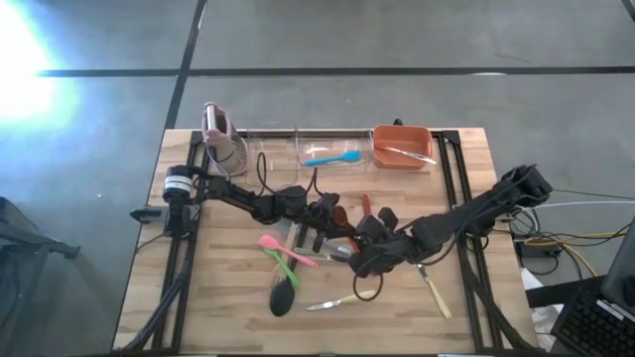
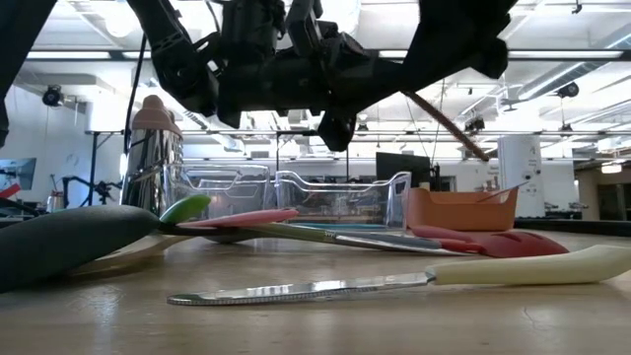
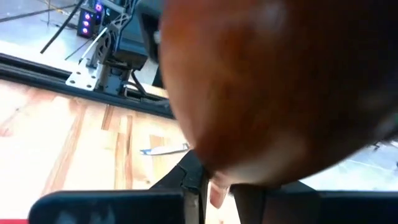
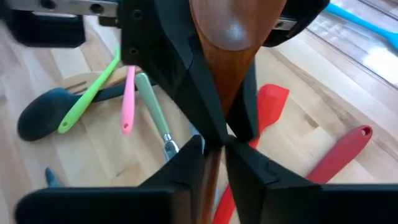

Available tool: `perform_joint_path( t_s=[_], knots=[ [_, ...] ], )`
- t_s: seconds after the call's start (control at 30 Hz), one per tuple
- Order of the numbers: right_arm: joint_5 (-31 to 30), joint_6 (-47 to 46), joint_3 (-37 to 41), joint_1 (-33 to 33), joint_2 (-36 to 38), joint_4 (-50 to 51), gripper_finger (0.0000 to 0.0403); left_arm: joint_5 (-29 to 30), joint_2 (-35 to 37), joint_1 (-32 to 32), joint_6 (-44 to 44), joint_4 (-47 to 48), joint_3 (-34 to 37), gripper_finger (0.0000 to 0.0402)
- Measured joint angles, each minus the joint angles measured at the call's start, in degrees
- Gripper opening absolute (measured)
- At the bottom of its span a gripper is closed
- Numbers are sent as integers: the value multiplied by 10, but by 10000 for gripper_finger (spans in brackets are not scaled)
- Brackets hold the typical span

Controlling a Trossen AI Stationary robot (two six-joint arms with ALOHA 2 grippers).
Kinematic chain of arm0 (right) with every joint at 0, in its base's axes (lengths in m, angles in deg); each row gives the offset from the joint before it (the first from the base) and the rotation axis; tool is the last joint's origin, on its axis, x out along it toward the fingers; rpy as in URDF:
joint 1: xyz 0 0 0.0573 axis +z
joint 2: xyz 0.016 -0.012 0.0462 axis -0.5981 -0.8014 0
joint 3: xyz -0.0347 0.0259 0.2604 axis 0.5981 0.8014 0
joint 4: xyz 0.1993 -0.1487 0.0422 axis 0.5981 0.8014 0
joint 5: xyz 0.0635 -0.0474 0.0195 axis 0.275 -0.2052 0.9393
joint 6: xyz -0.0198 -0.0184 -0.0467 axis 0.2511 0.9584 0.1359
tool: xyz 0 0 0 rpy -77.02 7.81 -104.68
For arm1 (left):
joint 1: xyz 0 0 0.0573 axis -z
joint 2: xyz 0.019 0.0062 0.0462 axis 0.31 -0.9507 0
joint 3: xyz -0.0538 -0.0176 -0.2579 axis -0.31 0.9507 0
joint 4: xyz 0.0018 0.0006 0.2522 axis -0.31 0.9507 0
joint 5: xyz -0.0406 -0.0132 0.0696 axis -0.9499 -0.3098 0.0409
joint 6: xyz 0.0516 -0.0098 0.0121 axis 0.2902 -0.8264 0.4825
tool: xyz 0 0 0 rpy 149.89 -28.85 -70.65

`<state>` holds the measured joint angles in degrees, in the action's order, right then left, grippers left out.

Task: Pick & Place Kitchen Items
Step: Put the brown serving spoon into the left transparent bin

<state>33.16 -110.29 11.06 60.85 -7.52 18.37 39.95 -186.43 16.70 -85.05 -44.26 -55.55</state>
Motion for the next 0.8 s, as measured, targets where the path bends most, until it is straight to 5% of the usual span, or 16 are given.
perform_joint_path(
  t_s=[0.37,0.53,0.8],
  knots=[
    [46,-33,-1,0,56,113,174,-5,58,-9,32,113,1,46],
    [51,-101,-1,0,74,211,183,32,157,-26,96,303,-13,46],
    [51,-167,9,0,79,303,163,203,312,-83,211,682,-92,46]
  ],
)
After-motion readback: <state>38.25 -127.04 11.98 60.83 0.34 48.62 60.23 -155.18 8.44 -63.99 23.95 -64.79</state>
